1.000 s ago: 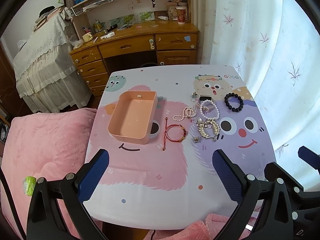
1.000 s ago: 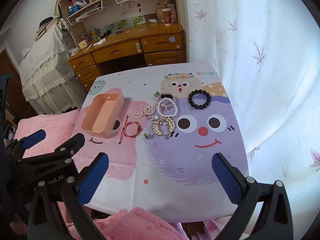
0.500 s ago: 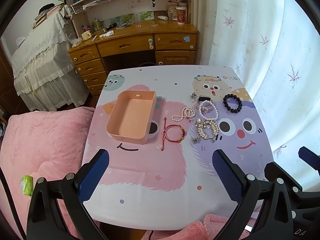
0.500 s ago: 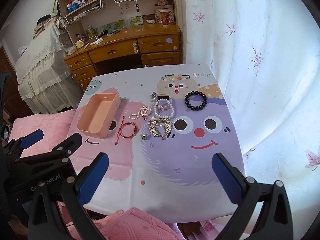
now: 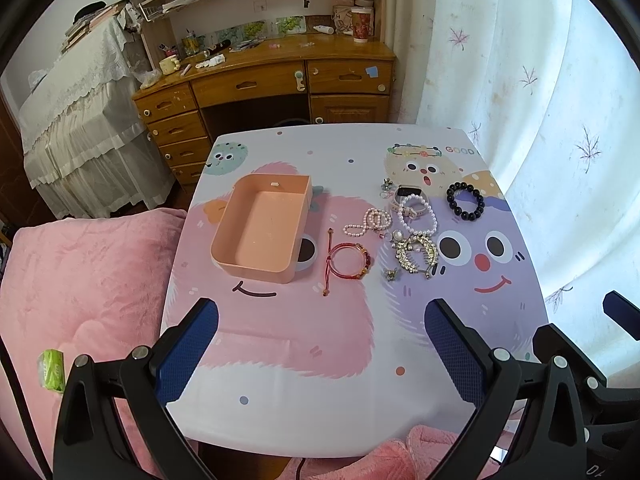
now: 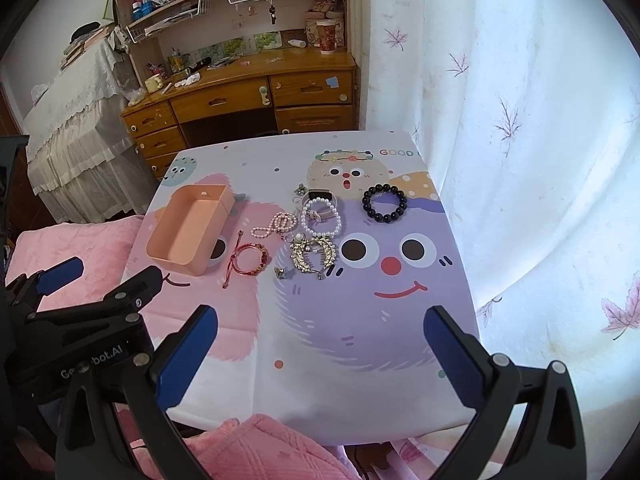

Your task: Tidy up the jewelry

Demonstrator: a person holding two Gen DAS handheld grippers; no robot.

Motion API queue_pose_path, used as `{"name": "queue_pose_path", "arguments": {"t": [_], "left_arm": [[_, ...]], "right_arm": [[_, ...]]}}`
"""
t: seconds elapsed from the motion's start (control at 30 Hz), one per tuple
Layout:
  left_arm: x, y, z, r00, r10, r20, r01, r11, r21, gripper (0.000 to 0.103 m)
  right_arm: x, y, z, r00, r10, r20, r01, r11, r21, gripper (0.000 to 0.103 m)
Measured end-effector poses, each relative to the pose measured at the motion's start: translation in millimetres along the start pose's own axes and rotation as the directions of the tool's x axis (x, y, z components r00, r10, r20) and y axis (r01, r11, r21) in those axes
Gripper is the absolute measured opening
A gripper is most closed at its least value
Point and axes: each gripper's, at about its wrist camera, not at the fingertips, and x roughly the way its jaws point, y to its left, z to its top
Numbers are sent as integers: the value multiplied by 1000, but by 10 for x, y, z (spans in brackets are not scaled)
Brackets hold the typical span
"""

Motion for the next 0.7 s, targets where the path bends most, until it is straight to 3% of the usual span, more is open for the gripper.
{"name": "queue_pose_path", "arguments": {"t": [0.7], "left_arm": [[26, 41, -50, 1000, 3, 5, -3, 1000, 2, 102]], "right_arm": [[-2, 46, -22, 1000, -3, -5, 3, 1000, 1, 103]]}}
